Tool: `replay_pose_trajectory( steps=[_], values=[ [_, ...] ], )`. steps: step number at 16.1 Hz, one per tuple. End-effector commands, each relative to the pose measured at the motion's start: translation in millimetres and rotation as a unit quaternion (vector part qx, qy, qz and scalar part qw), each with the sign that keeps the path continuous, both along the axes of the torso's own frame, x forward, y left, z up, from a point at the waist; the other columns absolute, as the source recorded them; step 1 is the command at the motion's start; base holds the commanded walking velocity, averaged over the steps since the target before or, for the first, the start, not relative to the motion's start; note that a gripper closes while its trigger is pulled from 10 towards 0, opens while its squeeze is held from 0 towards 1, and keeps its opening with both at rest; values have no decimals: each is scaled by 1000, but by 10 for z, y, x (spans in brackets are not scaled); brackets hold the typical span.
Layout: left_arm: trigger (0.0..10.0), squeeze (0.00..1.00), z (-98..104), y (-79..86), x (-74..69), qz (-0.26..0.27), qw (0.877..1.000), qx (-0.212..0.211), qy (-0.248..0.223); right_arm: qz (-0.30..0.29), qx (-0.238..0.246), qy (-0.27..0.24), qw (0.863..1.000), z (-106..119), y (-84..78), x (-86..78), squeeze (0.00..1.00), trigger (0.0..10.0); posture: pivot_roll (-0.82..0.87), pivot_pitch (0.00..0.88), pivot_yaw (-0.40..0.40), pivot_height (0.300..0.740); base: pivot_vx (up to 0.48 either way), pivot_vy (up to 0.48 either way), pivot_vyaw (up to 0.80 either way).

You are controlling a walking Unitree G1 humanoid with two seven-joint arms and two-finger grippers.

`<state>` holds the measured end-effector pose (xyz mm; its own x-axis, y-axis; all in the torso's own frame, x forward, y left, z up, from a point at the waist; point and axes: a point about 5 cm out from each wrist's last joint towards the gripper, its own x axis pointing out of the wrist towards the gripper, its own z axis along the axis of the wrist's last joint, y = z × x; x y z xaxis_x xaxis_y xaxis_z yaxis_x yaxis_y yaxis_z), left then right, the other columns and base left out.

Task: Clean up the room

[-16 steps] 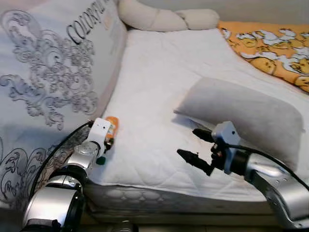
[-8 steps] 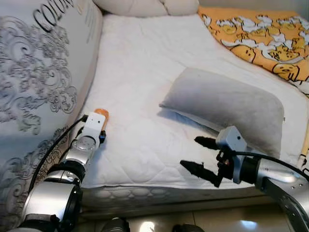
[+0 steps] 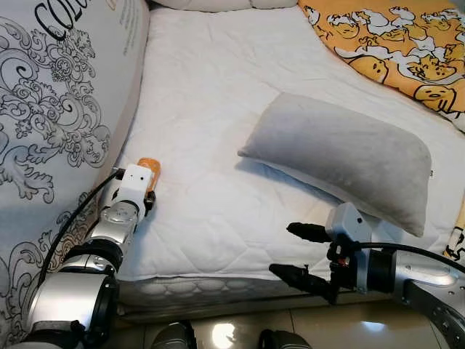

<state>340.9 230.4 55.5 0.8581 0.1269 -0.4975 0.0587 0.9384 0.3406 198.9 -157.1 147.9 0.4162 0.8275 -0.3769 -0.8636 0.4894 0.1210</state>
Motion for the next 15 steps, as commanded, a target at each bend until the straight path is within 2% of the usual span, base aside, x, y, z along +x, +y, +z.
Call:
replay_pose_trajectory(
  steps=[1,5,7,10,11,12,15],
  values=[
    [0,0,-210,-10,-151,-10,998,-10,58,9,0,-11,1000,32,11,33,0,10000,-192,180,-23,740,0,0,0],
    [0,0,-234,-15,-171,-20,997,-20,67,2,0,-18,1000,13,19,83,0,10000,-171,158,-12,740,0,0,0],
    [0,0,-224,-51,-157,-25,997,-45,62,-22,2,-31,999,-25,14,145,0,10000,-139,125,4,740,0,0,0],
    [0,0,-110,-256,-44,-66,991,-111,18,-155,22,-69,985,-148,-47,364,0,10000,-72,62,26,740,0,0,0],
    [0,0,-85,-296,-23,-74,990,-124,8,-174,27,-74,982,-172,-43,391,0,10000,-50,39,37,740,0,0,0],
    [0,0,-13,-417,24,-94,983,-158,-22,-235,39,-78,968,-260,-31,471,0,10000,-24,9,48,740,0,0,0],
    [0,0,108,-579,44,-122,969,-205,-72,-296,69,-73,950,-353,35,516,0,10000,-5,0,71,740,0,0,0]
  ],
)
